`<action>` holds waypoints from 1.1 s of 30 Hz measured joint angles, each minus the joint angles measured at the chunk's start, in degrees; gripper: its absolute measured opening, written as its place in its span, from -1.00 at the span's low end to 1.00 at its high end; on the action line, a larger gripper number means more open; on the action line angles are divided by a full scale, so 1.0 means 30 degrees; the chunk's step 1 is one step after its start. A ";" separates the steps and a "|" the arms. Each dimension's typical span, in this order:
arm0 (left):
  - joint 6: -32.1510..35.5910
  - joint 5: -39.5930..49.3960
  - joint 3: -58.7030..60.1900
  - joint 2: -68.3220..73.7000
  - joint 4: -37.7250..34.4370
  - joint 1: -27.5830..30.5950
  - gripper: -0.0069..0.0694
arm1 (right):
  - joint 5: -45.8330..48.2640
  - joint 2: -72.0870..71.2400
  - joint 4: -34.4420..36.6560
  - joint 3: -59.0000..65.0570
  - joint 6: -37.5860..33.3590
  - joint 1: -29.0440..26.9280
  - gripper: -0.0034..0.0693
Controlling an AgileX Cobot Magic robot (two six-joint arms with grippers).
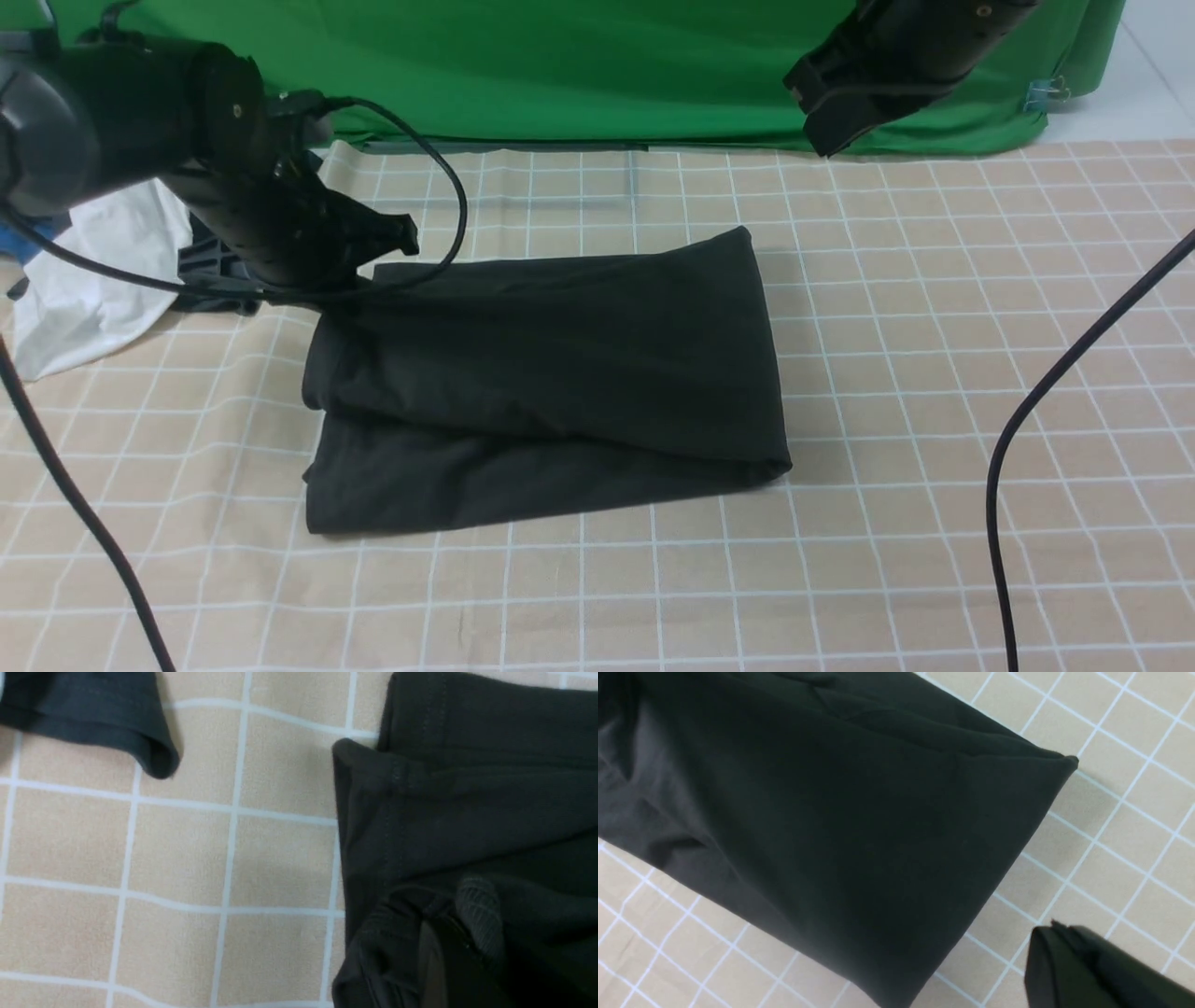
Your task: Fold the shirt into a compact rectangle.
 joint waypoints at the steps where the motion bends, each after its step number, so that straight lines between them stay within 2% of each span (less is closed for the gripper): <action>1: -0.0461 -0.0044 0.0000 0.0140 0.0271 0.0000 -0.68 | 0.0000 0.0000 0.0000 0.0000 0.0000 0.0000 -0.80; 4: -0.0939 -0.0143 0.0000 0.0429 0.0463 0.0000 -0.63 | -0.0046 0.0000 0.0000 0.0000 0.0000 0.0000 -0.80; 7: -0.1013 -0.0180 0.0000 0.0965 0.0481 0.0000 -0.41 | -0.0046 0.0000 0.0000 0.0000 0.0000 0.0000 -0.80; 9: -0.1029 -0.0286 0.0000 0.1308 0.0652 0.0000 -0.18 | -0.0046 0.0000 0.0000 0.0000 0.0000 0.0000 -0.80; 10: -0.1029 -0.0274 0.0000 0.1332 0.0697 0.0000 -0.15 | -0.0046 0.0000 0.0000 0.0000 0.0000 0.0000 -0.80; 11: -0.1051 -0.0371 0.0000 0.1419 0.0988 0.0000 0.02 | -0.0046 0.0000 0.0016 0.0000 0.0000 0.0000 -0.80; 13: -0.1170 -0.0242 -0.0138 0.1398 0.1722 0.0000 0.22 | -0.0028 0.0000 0.0016 0.0000 0.0000 0.0000 -0.80; 17: -0.1508 0.1099 -0.1193 0.0985 0.2141 0.0018 0.38 | 0.0217 0.0000 0.0036 0.0000 0.0020 0.0000 -0.80; 19: -0.1338 0.1698 -0.1534 0.0518 0.1794 0.0018 0.30 | 0.0254 0.0000 0.0036 0.0000 0.0131 0.0000 -0.80; 22: -0.0142 0.2260 -0.1685 -0.0499 0.0183 0.0018 -0.09 | 0.0254 0.0000 0.0036 0.0070 0.0427 0.0000 -0.80; 23: 0.0030 0.2319 -0.1685 -0.0565 -0.0078 0.0018 -0.13 | 0.0254 0.0000 0.0036 0.0072 0.0432 0.0000 -0.80; 24: 0.0554 0.2437 -0.1648 -0.1056 -0.1009 0.0018 -0.45 | 0.0254 -0.0039 0.0052 0.0369 0.0513 0.0000 -0.80; 25: 0.0722 0.2396 -0.1504 -0.1278 -0.1438 0.0018 -0.59 | 0.0234 -0.0065 0.0052 0.0582 0.0534 0.0000 -0.80; 27: 0.0987 0.2210 -0.0755 -0.1831 -0.2456 -0.0018 -0.74 | 0.0202 -0.0084 0.0052 0.1439 0.0558 0.0000 -0.80; 29: 0.1106 0.1672 0.0462 -0.2222 -0.3128 -0.0197 -0.79 | 0.0211 -0.0084 0.0143 0.2431 0.0558 0.0000 -0.80; 33: 0.1180 0.0021 0.2656 -0.2275 -0.3461 -0.0740 -0.79 | 0.0091 0.0010 0.0937 0.4568 0.0439 0.0000 -0.80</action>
